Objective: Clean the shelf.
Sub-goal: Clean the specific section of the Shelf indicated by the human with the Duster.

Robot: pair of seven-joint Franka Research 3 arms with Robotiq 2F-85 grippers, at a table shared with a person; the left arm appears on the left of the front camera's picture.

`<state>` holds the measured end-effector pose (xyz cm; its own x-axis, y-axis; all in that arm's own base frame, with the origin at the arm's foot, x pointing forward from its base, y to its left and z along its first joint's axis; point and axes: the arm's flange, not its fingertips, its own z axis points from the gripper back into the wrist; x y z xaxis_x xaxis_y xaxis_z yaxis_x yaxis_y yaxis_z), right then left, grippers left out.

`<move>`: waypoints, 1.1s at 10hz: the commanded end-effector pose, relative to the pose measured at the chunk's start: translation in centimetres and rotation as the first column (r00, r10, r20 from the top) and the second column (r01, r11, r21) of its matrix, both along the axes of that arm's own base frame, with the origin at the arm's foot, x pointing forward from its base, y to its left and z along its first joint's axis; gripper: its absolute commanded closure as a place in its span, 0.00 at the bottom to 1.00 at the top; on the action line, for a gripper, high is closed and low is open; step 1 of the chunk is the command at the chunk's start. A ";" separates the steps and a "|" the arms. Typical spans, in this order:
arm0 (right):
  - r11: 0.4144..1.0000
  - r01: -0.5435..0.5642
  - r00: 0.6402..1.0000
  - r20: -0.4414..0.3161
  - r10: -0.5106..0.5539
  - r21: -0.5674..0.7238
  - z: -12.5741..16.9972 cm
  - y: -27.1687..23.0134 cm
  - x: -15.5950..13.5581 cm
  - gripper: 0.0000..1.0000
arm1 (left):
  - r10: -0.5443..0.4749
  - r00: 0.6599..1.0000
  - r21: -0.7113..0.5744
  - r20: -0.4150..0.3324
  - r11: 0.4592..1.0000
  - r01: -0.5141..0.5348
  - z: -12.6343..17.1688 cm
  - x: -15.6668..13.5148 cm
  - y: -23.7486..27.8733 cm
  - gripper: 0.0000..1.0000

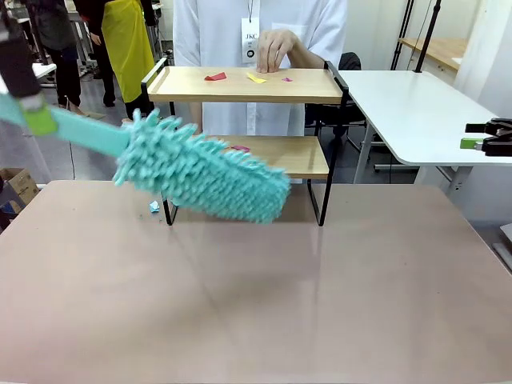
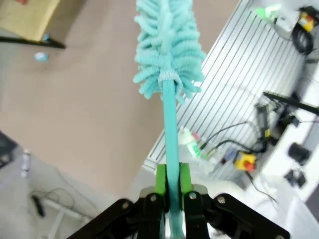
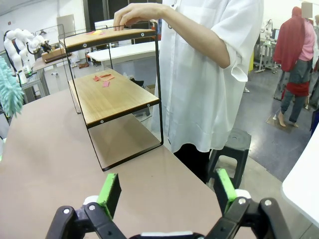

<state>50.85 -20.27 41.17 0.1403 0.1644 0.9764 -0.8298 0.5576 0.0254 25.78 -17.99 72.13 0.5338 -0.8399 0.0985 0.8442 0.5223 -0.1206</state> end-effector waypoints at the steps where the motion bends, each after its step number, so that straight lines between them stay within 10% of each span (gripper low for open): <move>1: 1.000 0.007 1.000 0.007 -0.007 -0.002 0.3 0.1 0.1 0.00 | 0.032 0.999 -0.087 0.013 0.996 -0.030 4.0 -0.8 -3.1 0.87; 6: 1.000 0.007 1.000 0.007 -0.007 -0.002 0.3 0.1 0.1 0.00 | 0.363 0.932 -0.260 0.016 0.901 -0.347 13.3 -3.6 -13.1 0.87; 11: 1.000 0.007 1.000 0.007 -0.007 -0.002 0.3 0.1 0.1 0.00 | 0.707 0.692 -0.432 0.143 0.674 -0.599 14.3 0.7 -22.6 0.87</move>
